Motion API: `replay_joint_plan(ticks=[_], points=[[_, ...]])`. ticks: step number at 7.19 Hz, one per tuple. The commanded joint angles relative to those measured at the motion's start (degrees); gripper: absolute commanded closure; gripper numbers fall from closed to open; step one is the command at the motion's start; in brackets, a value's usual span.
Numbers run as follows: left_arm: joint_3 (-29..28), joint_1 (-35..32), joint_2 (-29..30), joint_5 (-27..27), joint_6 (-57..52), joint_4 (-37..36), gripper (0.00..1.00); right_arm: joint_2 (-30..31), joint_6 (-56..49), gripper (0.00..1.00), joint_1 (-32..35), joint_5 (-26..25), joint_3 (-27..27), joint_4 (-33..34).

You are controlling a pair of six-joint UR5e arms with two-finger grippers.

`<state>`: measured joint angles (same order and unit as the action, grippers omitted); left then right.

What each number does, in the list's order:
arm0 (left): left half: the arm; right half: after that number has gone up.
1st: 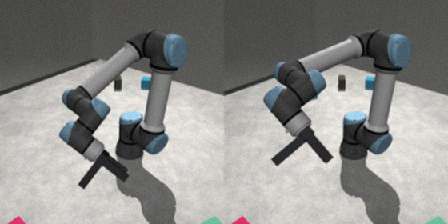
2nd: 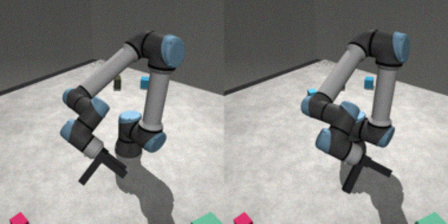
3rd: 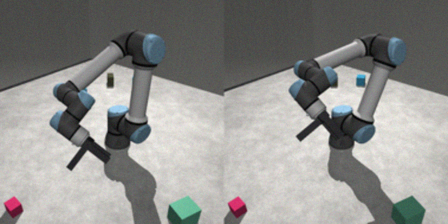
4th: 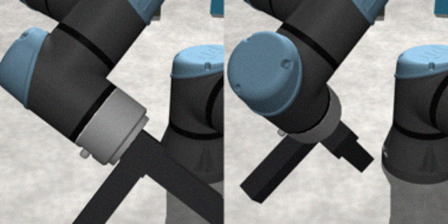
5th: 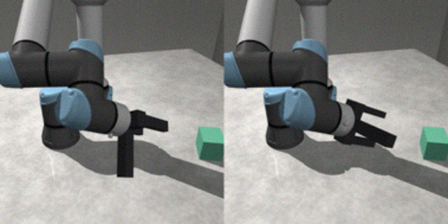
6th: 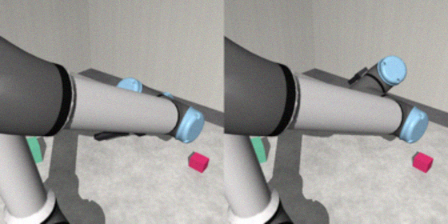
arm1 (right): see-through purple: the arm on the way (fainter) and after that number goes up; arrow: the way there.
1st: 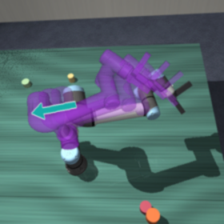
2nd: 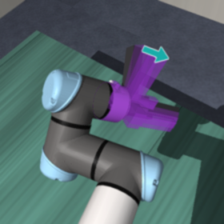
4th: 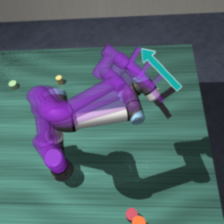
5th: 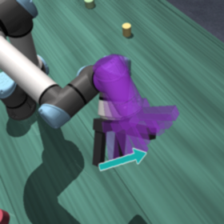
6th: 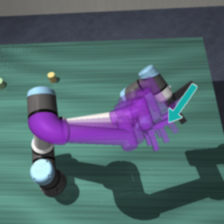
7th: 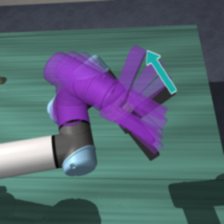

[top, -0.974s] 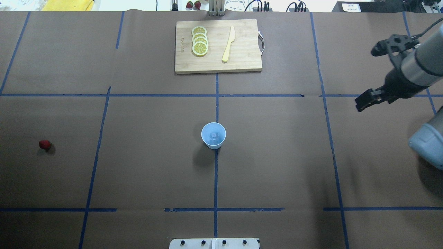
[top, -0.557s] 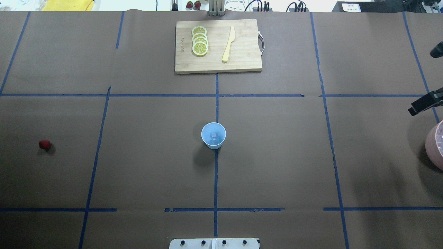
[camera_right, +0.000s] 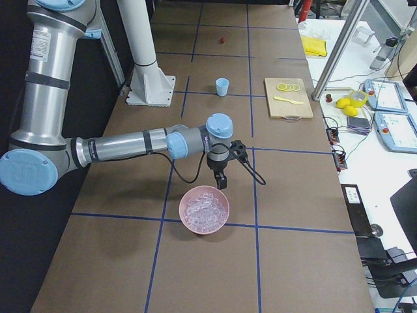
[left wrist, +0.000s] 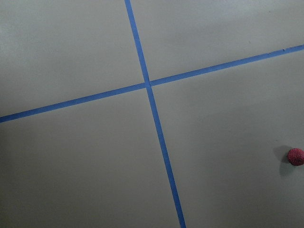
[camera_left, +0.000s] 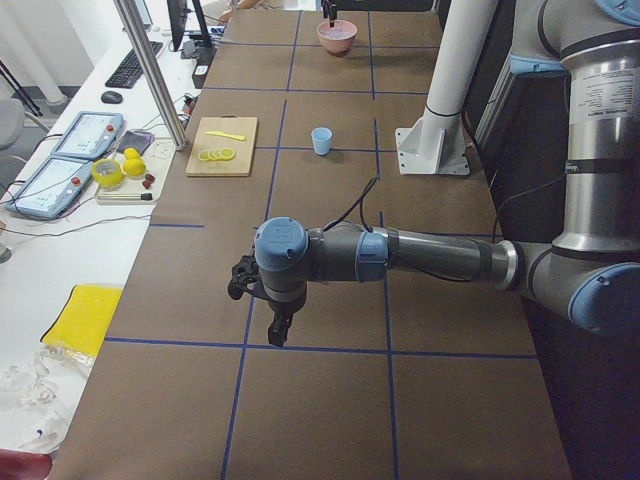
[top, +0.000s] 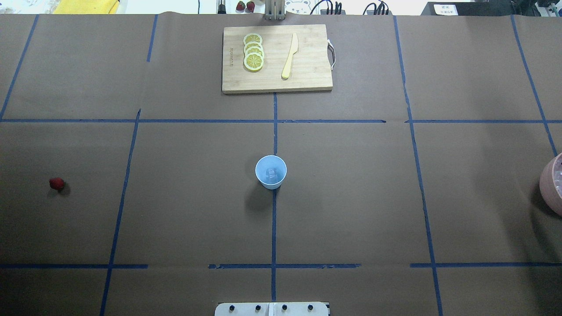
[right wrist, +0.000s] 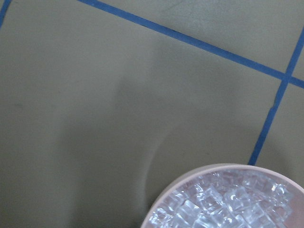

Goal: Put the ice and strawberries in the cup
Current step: 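Grasp a third ice cube from the pink bowl with the right gripper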

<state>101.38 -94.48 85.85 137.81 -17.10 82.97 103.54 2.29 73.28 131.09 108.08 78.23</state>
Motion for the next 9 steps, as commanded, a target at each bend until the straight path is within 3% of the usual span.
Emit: replay_joint_plan(ticks=[1,3,5,7,9], points=[[0.4,0.0,-0.1,0.0,0.0,-0.1,0.0,4.1,-0.3,0.03,0.5,-1.0,-3.6,-7.0],[0.4,0.0,-0.1,0.0,0.0,0.0,0.0,5.7,-0.4,0.11,0.5,-3.5,-6.0,-7.5],[0.4,0.0,-0.1,0.0,0.0,-0.1,0.0,5.0,0.0,0.16,0.4,-3.5,-11.8,-14.4],[0.4,0.0,-0.1,0.0,0.0,-0.1,0.0,4.8,0.0,0.24,0.4,-3.4,-11.8,-14.5],[0.5,0.0,-0.1,0.0,0.0,0.0,0.0,4.9,-0.2,0.38,0.4,-3.6,-12.1,-14.5]])
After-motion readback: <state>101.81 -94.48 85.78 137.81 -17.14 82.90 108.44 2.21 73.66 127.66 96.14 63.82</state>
